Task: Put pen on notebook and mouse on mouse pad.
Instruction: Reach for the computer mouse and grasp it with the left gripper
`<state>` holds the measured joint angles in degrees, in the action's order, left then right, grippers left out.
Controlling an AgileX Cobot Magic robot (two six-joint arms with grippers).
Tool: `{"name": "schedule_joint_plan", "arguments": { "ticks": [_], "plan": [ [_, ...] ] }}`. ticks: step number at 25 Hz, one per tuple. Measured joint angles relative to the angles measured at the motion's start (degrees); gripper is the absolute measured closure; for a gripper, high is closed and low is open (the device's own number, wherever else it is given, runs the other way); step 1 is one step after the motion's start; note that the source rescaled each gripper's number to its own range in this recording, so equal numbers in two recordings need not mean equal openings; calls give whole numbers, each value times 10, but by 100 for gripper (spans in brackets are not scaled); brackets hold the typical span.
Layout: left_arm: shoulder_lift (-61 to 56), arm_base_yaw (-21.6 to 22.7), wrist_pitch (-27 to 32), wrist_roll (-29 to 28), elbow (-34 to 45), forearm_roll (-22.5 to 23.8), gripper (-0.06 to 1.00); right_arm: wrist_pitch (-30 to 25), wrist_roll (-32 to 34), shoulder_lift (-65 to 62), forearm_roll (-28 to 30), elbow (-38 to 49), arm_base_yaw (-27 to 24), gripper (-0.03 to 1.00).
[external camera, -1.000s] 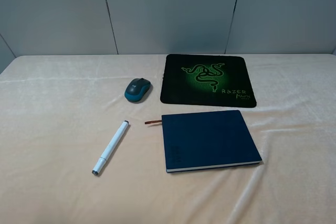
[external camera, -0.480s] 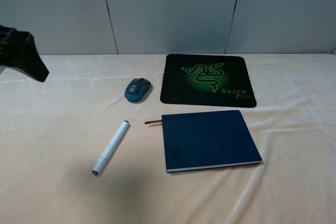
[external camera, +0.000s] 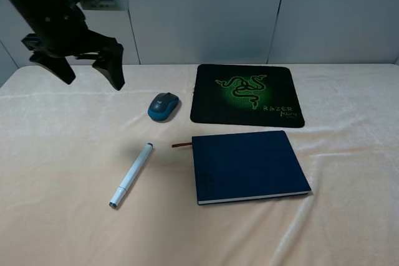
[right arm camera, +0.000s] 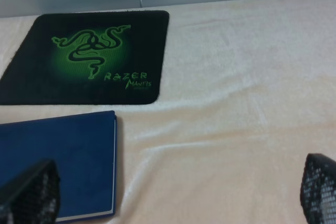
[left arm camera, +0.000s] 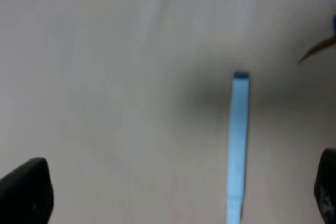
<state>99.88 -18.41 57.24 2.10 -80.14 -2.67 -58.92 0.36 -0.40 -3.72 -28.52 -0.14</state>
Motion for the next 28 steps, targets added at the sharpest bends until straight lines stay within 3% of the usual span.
{"name": "schedule_joint_plan", "arguments": {
  "ticks": [13, 18, 28],
  "plan": [
    [239, -78, 34, -34, -226, 65, -5, 0, 0, 0, 0, 0, 0, -3],
    [285, -79, 29, -41, -240, 69, -5, 0, 0, 0, 0, 0, 0, -3],
    [349, -79, -44, -42, -245, 71, -5, 0, 0, 0, 0, 0, 0, -3]
  ]
}}
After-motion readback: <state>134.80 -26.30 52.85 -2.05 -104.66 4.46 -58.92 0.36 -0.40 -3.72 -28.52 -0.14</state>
